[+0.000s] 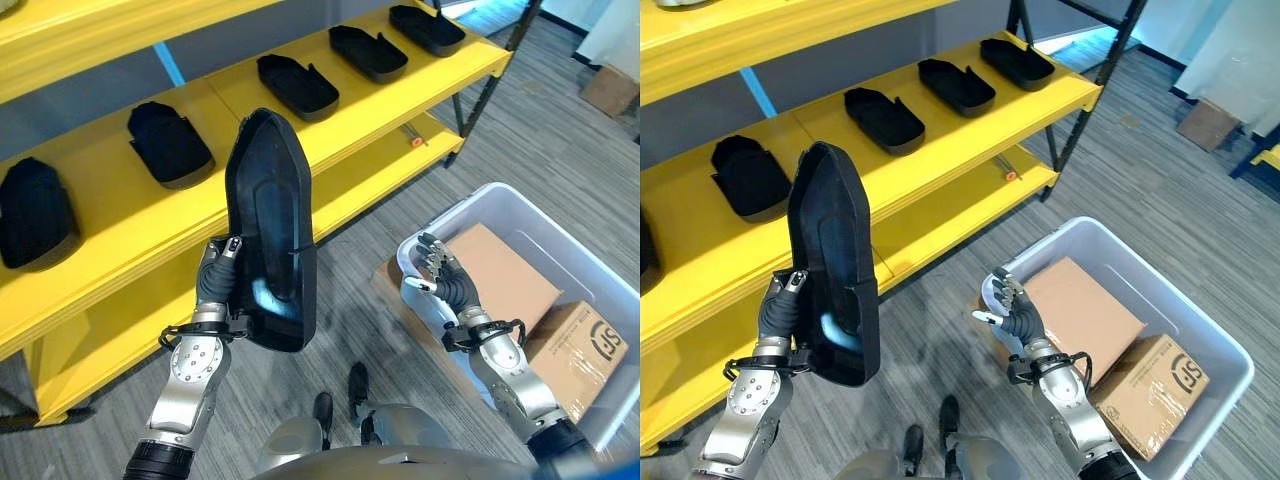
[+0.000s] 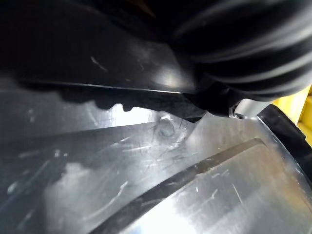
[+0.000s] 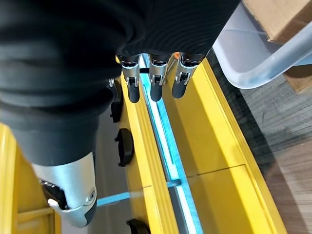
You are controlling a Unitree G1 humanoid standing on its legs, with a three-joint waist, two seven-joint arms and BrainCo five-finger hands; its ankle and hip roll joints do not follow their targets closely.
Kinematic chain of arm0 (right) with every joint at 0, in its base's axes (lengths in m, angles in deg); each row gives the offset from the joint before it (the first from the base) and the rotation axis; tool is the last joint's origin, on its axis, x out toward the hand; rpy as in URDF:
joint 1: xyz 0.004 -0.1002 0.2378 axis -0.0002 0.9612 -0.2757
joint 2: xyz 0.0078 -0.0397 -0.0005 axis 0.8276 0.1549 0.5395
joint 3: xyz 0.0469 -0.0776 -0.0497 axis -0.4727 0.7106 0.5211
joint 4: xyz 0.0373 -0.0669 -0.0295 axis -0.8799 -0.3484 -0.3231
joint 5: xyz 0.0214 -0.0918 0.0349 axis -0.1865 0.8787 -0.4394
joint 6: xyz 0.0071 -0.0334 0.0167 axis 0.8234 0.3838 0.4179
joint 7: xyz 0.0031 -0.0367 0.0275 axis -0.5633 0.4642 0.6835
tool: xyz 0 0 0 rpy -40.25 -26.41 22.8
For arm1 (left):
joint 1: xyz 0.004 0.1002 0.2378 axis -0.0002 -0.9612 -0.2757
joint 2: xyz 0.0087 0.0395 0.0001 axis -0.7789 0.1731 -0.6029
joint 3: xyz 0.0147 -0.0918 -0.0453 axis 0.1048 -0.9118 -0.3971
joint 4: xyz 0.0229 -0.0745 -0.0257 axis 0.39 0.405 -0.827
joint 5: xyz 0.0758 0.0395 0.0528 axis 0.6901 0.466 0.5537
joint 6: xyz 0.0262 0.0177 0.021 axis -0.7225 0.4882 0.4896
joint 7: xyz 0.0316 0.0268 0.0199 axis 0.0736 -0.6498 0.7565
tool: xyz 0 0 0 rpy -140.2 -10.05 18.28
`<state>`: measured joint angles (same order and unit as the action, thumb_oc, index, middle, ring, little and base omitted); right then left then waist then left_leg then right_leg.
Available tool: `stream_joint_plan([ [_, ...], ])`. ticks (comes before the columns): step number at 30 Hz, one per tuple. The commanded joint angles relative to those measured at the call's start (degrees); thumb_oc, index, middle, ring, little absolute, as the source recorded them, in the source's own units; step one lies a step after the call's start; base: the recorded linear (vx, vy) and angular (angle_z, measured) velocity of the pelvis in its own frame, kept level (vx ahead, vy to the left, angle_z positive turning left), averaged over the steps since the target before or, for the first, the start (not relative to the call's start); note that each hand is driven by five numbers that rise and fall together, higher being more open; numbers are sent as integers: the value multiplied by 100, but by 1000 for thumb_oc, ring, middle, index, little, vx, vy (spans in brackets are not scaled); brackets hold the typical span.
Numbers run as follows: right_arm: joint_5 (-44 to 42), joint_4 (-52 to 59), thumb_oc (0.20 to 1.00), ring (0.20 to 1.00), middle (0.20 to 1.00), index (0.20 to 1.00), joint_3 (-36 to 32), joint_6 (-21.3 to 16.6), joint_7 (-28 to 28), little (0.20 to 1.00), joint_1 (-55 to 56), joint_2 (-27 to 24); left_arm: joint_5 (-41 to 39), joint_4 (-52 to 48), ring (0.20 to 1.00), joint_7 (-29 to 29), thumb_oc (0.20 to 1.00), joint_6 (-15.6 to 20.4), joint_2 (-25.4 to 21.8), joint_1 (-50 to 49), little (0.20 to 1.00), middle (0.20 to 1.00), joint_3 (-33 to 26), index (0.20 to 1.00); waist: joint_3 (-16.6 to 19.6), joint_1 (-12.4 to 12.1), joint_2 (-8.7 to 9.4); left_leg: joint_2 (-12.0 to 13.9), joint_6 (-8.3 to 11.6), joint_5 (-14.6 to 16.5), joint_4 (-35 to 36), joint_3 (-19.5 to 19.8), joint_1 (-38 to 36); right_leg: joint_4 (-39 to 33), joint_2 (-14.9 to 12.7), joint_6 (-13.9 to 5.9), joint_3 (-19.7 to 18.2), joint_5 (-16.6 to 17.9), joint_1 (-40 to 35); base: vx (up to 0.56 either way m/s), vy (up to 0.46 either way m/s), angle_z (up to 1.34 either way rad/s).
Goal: Move parts from the plastic box to the shelf.
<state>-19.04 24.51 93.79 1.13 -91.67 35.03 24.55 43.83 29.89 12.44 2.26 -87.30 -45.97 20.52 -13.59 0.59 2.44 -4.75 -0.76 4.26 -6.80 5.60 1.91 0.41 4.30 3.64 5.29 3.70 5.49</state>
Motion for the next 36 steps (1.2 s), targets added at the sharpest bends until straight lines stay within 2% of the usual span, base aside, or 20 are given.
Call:
stream_joint_plan([
  [1, -85, 239, 1000, 1000, 1000, 1000, -179, -360, -82, 1000, -30, -148, -193, -314, 200, 119, 200, 431, -58, 285, 200, 200, -131, 200, -76, 260, 196, 331, 6, 408, -1082, -1123, 433, 578, -489, -551, 13, -448, -83, -97, 58, 101],
  [3, -127, 222, 1000, 1000, 1000, 1000, -200, -349, -113, 1000, -12, -140, -222, -336, 200, 127, 200, 426, -66, 252, 200, 200, -139, 200, -27, 234, 222, 646, -18, 380, -959, -1094, 341, 603, -574, -557, 35, -475, -79, -24, 40, 114],
  [4, -128, 223, 1000, 1000, 1000, 1000, -200, -349, -113, 1000, -7, -141, -222, -343, 200, 127, 200, 422, -66, 245, 200, 200, -139, 200, -32, 237, 224, 645, -14, 374, -937, -1090, 318, 605, -574, -555, 40, -481, -92, -10, 55, 54],
  [5, -105, 211, 1000, 1000, 1000, 1000, -208, -353, -173, 1000, 27, -142, -230, -370, 200, -1, 200, 409, -43, 234, 200, 200, -210, 200, 44, 254, 199, 1342, 120, -95, -559, -1046, 184, 793, -698, -541, 168, -637, -21, -31, 112, -2],
  [6, -81, 174, 1000, 1000, 1000, 1000, -203, -367, -238, 1000, 14, -136, -242, -367, 200, -78, 200, 403, -35, 305, 200, 200, -207, 200, 38, 264, 151, 1821, 256, -539, -319, -1023, 173, 1049, -805, -551, 270, -738, 80, -46, 152, 28],
  [9, -134, 66, 1000, 1000, 1000, 1000, -218, -407, -382, 1000, -31, -87, -309, -253, 200, -137, 200, 345, -48, 570, 200, 200, -83, 200, 43, 340, -46, 2546, 591, -1520, 628, -898, 74, 1831, -985, -567, 508, -1117, 438, -40, 207, 76],
  [10, -154, 35, 1000, 1000, 1000, 1000, -225, -404, -403, 1000, -18, -73, -351, -217, 200, -124, 200, 341, -36, 624, 200, 200, -38, 200, 47, 353, -93, 2610, 666, -1630, 744, -942, -3, 1981, -1044, -586, 572, -1133, 502, 12, 467, 64],
  [11, -162, 14, 1000, 1000, 1000, 1000, -293, -438, -450, 1000, 59, -36, -373, -154, 200, -86, 200, 328, -8, 761, 200, 200, 72, 200, 87, 373, -271, 2726, 902, -1642, 1143, -1206, -118, 2396, -1254, -729, 728, -1240, 613, 24, 365, 60],
  [13, -181, 27, 1000, 1000, 1000, 1000, -314, -437, -440, 1000, 95, -28, -379, -161, 200, -58, 200, 324, -24, 749, 200, 200, 92, 200, 94, 362, -283, 2664, 883, -1530, 1152, -1164, -155, 2443, -1316, -749, 771, -1252, 609, 62, 327, 67],
  [14, -170, 48, 1000, 1000, 1000, 1000, -341, -410, -414, 1000, 196, 41, -321, -123, 200, -36, 200, 304, -70, 723, 200, 200, 73, 200, 105, 290, -256, 2469, 829, -1275, 1063, -1110, -179, 2361, -1501, -867, 802, -1164, 462, 118, 353, 52],
  [19, -87, 150, 1000, 1000, 1000, 1000, -438, -358, -334, 1000, 389, 119, -256, -155, 200, 54, 200, 298, -269, 698, 200, 200, 46, 200, 70, 134, -92, 2002, 716, -812, 531, -912, 97, 1863, -1935, -1131, 993, -838, -23, 86, 297, 63],
  [20, -39, 177, 1000, 1000, 1000, 1000, -405, -303, -261, 1000, 396, 187, -259, -122, 200, 61, 200, 305, -330, 668, 200, 200, 27, 200, 75, 39, -3, 1701, 624, -544, 219, -864, 264, 1422, -2151, -1257, 1068, -592, -264, 79, 341, 75],
  [21, -38, 176, 1000, 1000, 1000, 1000, -404, -303, -261, 1000, 395, 191, -259, -123, 200, 61, 200, 305, -333, 667, 200, 200, 27, 200, 77, 43, 1, 1695, 619, -532, 197, -859, 279, 1410, -2156, -1262, 1072, -584, -268, 105, 491, 80],
  [24, 1, 180, 1000, 1000, 1000, 1000, -303, -275, -213, 1000, 205, 256, -223, -123, 200, 34, 200, 316, -413, 668, 200, 200, -37, 200, 78, -103, 129, 1327, 493, -223, -224, -797, 530, 1003, -2377, -1377, 1079, -298, -433, 58, 254, 29],
  [26, 29, 152, 1000, 1000, 1000, 1000, -260, -265, -209, 1000, 102, 317, -182, -128, 200, 13, 200, 325, -467, 633, 200, 200, -102, 200, 96, -156, 194, 1113, 342, -41, -360, -802, 559, 885, -2517, -1451, 1016, 46, -494, 92, 316, 0],
  [27, 44, 123, 1000, 1000, 1000, 1000, -233, -242, -224, 1000, 48, 382, -158, -112, 200, -22, 200, 321, -500, 595, 200, 200, -162, 200, 96, -187, 220, 938, 180, 82, -351, -832, 503, 984, -2639, -1468, 908, 449, -424, 67, 270, -12],
  [28, 45, 121, 1000, 1000, 1000, 1000, -232, -242, -224, 1000, 43, 386, -158, -113, 200, -22, 200, 319, -504, 596, 200, 200, -164, 200, 115, -189, 238, 916, 166, 58, -335, -844, 523, 970, -2659, -1475, 896, 473, -396, 50, 293, -9],
  [30, 34, 51, 1000, 1000, 1000, 1000, -128, -227, -252, 1000, -81, 461, -134, -117, 200, -53, 200, 319, -540, 575, 200, 200, -175, 200, 129, -198, 193, 769, -3, 38, -161, -931, 373, 1148, -2770, -1469, 748, 1043, -205, 43, 274, -8],
  [33, 33, 15, 1000, 1000, 1000, 1000, -14, -204, -192, 1000, -153, 509, -137, -98, 200, -60, 200, 317, -495, 507, 200, 200, -227, 200, 141, -177, 31, 783, -117, -12, 235, -1090, 52, 1511, -2554, -1306, 894, 677, 116, 82, 285, -36],
  [36, -49, -42, 1000, 1000, 1000, 1000, 91, -180, -74, 1000, -265, 440, -212, -78, 200, -33, 200, 330, -428, 433, 200, 200, -285, 200, 147, -81, 2, 766, -91, -163, 722, -1194, -294, 1385, -1561, -1110, 904, 72, 633, 104, 112, -60],
])
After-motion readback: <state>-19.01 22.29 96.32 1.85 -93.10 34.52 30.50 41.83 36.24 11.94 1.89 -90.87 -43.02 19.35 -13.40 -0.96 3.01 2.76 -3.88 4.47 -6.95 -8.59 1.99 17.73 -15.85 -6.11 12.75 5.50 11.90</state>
